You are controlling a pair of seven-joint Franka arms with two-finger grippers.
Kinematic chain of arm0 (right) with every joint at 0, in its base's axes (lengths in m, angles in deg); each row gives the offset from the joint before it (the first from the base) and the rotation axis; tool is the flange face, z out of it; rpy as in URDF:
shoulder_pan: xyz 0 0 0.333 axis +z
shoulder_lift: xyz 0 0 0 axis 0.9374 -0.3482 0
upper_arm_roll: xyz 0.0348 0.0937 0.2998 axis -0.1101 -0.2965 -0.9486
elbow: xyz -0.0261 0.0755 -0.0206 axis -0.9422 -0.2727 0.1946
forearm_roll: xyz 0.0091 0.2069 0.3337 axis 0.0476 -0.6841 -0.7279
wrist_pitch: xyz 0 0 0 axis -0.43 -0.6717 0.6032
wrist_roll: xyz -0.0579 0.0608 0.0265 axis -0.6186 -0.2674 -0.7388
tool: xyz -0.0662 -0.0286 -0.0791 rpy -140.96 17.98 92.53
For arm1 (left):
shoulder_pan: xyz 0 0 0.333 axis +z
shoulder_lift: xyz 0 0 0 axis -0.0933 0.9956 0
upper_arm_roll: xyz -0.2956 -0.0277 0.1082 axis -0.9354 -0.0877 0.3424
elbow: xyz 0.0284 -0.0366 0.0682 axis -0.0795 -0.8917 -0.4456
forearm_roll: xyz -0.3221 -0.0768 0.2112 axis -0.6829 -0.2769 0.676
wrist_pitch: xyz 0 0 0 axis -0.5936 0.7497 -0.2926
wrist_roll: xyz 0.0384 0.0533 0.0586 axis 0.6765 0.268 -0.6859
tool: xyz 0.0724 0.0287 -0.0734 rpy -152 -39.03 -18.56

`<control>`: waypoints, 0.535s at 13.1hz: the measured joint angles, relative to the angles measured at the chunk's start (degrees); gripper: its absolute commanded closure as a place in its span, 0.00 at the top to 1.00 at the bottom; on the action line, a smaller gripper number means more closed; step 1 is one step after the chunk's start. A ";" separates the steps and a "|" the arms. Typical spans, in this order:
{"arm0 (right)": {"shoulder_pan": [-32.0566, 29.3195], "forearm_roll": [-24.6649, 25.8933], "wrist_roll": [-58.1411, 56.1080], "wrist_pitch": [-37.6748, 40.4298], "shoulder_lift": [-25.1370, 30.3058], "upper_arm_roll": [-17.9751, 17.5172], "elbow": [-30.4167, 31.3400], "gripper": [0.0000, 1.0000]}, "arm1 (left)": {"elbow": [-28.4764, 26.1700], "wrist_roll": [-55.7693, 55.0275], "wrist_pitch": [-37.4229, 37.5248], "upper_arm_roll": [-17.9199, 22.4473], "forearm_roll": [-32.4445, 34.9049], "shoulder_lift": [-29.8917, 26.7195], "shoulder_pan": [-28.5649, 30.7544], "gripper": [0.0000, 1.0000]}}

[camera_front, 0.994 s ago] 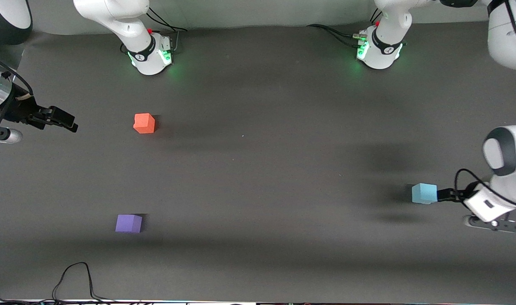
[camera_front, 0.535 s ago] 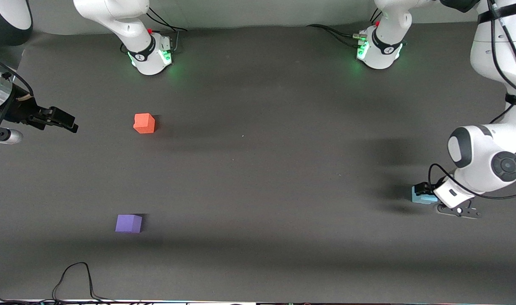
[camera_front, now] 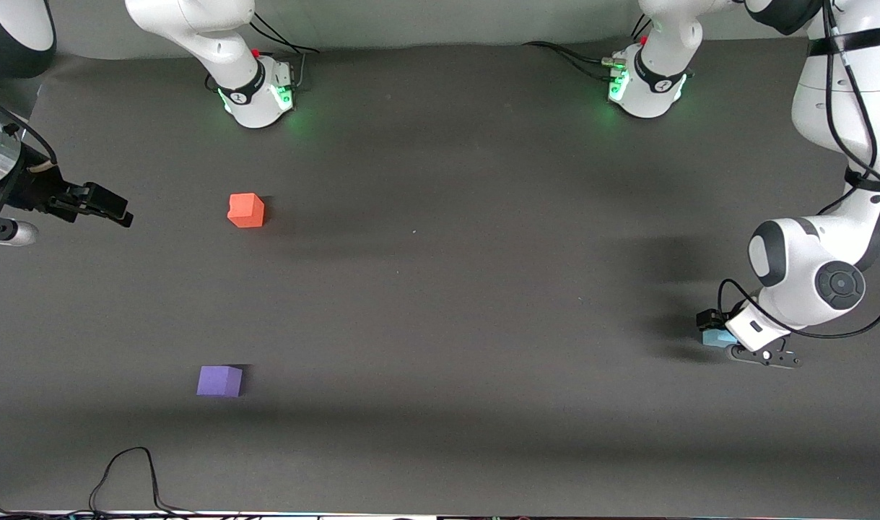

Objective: Place blue block between orange and purple blocks
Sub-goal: 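Close the left gripper on the blue block and lift it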

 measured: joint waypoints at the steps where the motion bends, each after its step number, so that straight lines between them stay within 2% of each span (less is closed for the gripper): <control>1: 0.00 0.00 0.00 0.00 0.00 0.00 0.00 1.00 | 0.13 0.00 0.00 0.00 0.00 -0.01 0.02 0.47; 7: 0.00 0.00 -0.39 -0.01 -0.01 0.00 0.00 1.00 | 2.57 0.00 2.28 0.06 0.00 -0.47 0.27 0.47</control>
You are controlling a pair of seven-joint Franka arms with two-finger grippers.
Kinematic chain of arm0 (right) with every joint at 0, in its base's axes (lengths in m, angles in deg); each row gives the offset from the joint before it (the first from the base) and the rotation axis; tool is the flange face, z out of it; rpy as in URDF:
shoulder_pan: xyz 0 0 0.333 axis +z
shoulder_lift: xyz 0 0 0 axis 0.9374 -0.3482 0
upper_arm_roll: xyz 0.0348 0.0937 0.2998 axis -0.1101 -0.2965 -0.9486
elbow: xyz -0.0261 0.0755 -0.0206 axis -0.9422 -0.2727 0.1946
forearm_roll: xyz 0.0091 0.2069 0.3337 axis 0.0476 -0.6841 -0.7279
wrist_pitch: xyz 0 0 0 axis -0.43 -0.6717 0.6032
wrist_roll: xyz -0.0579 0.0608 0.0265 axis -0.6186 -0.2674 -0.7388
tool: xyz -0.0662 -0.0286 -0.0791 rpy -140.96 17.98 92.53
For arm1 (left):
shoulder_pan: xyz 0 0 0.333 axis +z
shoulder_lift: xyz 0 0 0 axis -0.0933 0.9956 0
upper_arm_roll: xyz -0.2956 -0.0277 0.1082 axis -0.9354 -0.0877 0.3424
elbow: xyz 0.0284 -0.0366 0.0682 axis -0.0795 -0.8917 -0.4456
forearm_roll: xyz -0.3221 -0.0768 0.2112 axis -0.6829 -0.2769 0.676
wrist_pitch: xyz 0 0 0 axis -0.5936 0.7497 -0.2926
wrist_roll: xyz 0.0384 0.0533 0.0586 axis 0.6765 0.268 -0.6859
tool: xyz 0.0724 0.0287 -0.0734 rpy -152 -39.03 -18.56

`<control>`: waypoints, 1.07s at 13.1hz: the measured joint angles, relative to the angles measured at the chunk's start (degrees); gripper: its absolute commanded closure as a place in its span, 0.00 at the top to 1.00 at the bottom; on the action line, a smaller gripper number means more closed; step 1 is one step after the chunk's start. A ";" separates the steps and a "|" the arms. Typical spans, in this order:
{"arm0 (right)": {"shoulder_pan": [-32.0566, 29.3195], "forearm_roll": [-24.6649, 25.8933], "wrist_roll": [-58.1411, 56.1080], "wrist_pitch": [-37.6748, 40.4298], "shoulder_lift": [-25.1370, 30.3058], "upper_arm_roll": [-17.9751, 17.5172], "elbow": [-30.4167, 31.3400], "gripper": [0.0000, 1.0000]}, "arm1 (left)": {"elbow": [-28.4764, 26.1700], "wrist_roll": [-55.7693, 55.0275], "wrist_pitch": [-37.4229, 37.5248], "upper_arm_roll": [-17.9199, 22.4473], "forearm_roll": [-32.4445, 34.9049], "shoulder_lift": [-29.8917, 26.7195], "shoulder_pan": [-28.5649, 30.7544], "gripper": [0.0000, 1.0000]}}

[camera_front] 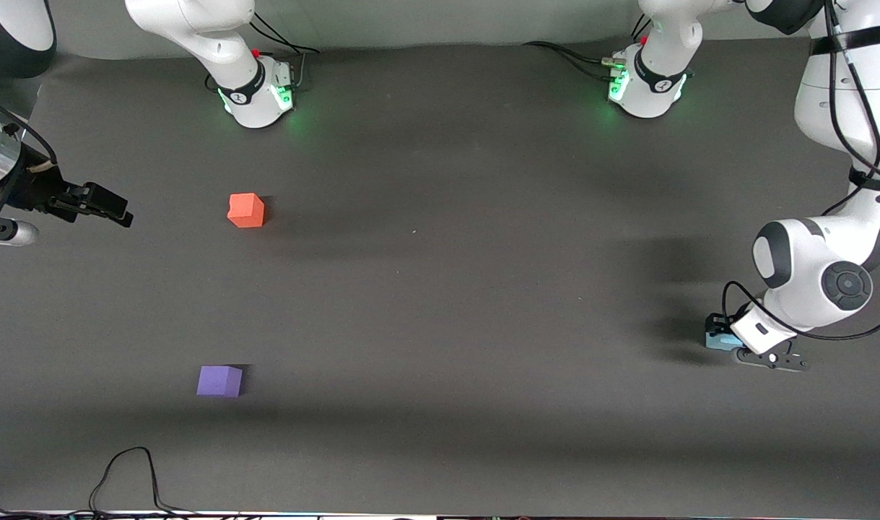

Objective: Place blue block between orange and purple blocks
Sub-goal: 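Close the left gripper on the blue block and lift it, then carry the blue block to the table middle and set it down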

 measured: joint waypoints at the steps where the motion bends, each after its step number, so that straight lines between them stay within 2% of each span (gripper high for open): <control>1: 0.00 0.00 -0.10 0.00 -0.01 0.00 0.00 1.00 | 2.06 0.00 3.49 0.02 0.00 -0.58 0.10 0.47; 5: 0.00 0.00 -0.21 -0.03 -0.03 0.00 0.00 1.00 | 14.34 -2.89 24.19 -1.17 -0.29 -5.35 -0.65 0.47; 8: 0.00 0.00 -0.24 -0.03 -0.03 0.00 0.00 1.00 | 23.45 -14.95 36.79 -4.09 -0.60 -6.84 -6.07 0.47; 11: 0.01 0.00 -0.26 -0.03 -0.04 0.01 0.00 1.00 | 24.76 -33.13 37.90 -6.56 -0.77 -6.20 -17.75 0.47; 14: 0.01 0.00 -0.27 -0.05 -0.08 0.04 0.01 1.00 | 26.25 -48.49 34.15 -7.29 -0.37 -2.72 -31.88 0.47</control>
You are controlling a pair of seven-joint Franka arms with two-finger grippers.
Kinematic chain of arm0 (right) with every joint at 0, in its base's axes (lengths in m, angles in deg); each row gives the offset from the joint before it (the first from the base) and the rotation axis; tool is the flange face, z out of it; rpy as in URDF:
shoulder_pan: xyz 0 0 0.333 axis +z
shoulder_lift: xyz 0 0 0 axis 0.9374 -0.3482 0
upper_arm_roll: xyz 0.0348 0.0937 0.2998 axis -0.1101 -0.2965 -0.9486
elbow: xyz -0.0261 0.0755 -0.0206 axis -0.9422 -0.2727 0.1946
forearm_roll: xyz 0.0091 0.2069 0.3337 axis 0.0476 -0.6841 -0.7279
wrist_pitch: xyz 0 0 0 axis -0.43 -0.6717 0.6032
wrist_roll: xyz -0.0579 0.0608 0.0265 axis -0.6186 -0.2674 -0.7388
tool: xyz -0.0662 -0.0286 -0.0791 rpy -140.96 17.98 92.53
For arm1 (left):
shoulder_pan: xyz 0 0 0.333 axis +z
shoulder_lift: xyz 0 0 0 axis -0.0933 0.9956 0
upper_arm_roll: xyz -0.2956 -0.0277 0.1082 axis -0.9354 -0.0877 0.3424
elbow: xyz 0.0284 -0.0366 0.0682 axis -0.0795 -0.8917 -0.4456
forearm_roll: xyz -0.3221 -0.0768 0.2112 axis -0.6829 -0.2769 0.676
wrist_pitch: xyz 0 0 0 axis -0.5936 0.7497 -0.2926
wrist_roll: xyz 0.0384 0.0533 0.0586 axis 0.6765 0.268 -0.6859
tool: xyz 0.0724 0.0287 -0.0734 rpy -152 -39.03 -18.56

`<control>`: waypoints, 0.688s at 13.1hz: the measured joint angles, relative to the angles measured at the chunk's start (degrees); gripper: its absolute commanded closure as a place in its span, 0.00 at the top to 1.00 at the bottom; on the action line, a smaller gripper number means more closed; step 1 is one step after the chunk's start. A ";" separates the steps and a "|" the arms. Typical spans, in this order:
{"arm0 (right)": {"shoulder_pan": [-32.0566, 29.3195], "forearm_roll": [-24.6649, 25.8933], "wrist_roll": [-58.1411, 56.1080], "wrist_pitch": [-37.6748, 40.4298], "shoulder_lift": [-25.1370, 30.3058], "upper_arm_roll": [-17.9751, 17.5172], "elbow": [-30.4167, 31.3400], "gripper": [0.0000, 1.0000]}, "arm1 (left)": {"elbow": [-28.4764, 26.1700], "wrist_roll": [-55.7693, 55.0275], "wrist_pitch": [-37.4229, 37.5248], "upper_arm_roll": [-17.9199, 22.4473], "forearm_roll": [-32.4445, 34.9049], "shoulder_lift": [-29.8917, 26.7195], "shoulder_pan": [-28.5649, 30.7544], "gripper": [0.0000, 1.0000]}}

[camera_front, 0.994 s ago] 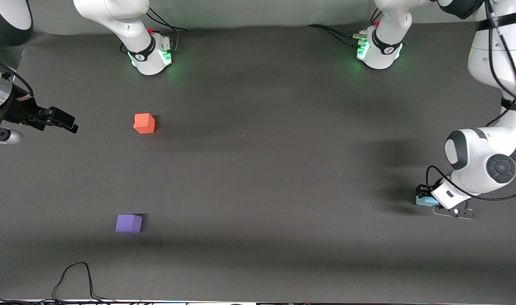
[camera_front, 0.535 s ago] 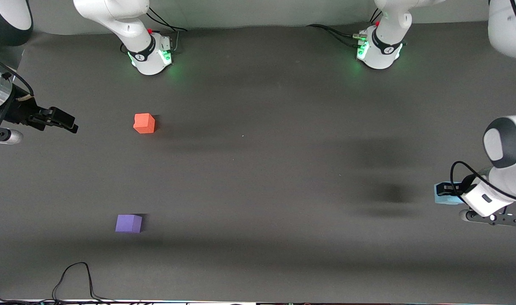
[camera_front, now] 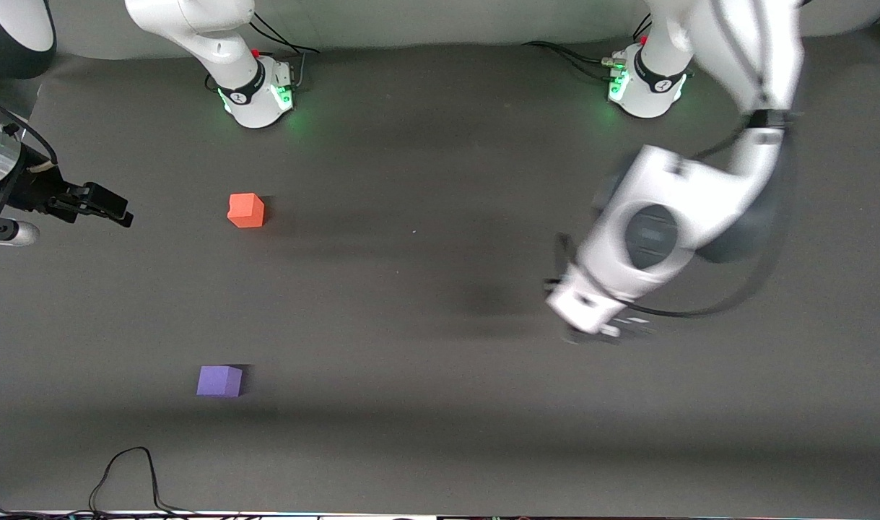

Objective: Place blue block between orange and purple blocks
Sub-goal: 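Carry the blue block to the table middle and set it down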

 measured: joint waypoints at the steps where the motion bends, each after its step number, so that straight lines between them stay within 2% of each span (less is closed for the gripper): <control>1: 0.00 0.00 0.00 -0.01 -0.10 0.01 0.01 1.00 | 0.50 -3.90 -2.14 -0.04 0.24 1.50 -4.22 0.47; 5: 0.02 0.00 -0.02 -0.20 -0.59 -0.02 0.81 1.00 | 1.13 -13.67 -10.82 0.23 2.79 8.92 -17.14 0.47; 9: 0.56 0.00 -0.07 -1.16 -1.27 -0.12 1.50 1.00 | 1.22 -17.99 -18.29 0.51 4.69 16.88 -21.66 0.47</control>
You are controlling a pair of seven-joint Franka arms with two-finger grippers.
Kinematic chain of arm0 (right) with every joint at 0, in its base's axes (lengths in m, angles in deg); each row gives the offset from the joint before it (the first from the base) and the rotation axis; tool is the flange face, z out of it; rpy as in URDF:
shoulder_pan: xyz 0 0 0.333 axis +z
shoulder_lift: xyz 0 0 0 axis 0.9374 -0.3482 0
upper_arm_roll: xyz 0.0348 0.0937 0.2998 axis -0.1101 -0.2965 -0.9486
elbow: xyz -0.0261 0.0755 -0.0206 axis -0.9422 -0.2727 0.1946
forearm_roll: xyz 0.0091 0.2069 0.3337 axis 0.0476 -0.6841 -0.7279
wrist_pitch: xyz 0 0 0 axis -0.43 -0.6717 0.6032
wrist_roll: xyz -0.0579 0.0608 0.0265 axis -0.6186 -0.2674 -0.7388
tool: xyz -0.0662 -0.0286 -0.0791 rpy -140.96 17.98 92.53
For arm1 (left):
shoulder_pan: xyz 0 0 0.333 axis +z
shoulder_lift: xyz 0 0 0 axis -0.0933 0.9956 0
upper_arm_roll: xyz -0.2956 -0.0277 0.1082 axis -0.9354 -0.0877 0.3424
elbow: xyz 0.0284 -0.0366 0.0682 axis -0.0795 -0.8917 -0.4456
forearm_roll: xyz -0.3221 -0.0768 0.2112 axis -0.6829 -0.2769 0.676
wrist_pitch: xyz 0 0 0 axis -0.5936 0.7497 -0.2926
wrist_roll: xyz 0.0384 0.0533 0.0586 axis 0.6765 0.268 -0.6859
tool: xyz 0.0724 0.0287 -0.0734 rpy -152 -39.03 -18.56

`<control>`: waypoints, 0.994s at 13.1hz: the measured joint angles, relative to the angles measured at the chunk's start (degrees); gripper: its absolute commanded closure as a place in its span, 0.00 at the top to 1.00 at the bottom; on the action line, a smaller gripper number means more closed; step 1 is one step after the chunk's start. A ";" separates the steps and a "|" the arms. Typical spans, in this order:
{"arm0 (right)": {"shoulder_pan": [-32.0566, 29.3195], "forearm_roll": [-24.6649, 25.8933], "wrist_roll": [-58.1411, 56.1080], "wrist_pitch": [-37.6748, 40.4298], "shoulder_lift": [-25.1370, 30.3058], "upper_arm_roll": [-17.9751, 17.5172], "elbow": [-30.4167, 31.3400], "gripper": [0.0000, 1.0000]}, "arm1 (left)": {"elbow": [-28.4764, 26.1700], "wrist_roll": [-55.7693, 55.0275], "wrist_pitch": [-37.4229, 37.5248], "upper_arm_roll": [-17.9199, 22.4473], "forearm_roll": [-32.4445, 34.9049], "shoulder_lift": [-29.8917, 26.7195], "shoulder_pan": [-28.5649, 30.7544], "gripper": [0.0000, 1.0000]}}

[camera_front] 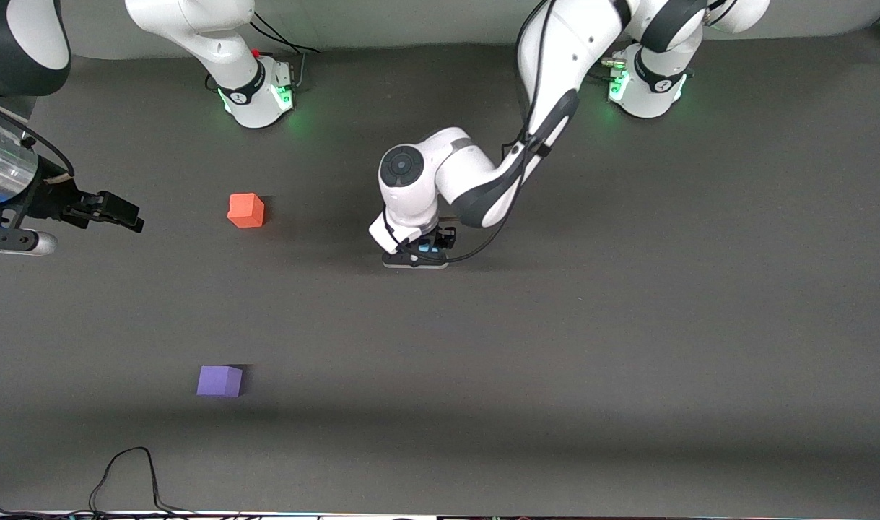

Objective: Place blue block between orange and purple blocks
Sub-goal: 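Carry the blue block to the table middle and set it down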

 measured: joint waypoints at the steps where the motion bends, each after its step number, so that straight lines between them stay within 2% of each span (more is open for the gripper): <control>1: 0.16 0.00 0.00 -0.01 -0.10 -0.01 0.02 1.00 | 0.05 -0.16 -1.17 0.01 0.08 1.26 -0.26 0.47; 2: 0.24 0.00 0.00 -0.02 -0.15 -0.01 0.03 1.00 | 0.10 -0.28 -2.27 0.03 0.10 2.10 -0.41 0.48; 3: 0.26 0.00 0.00 -0.03 -0.15 -0.01 0.02 1.00 | 0.21 -0.44 -3.28 0.04 0.11 2.67 -0.47 0.68; 4: 0.26 0.00 0.00 -0.06 -0.15 -0.01 0.02 1.00 | 0.27 -0.49 -3.89 0.08 0.12 2.92 -0.48 1.00; 9: 0.61 -0.02 -0.01 -0.38 -0.93 -0.35 -0.72 1.00 | 2.11 -0.57 -2.66 0.90 0.13 2.34 0.18 1.00; 11: 1.41 -0.56 0.21 -0.77 -2.26 -0.99 -2.61 1.00 | 3.69 0.39 1.39 0.31 -1.08 -0.38 4.12 1.00; 13: 2.53 -3.53 2.90 -0.87 -4.26 -2.34 -5.02 1.00 | 4.39 6.24 5.96 -1.82 -5.12 -5.42 12.24 1.00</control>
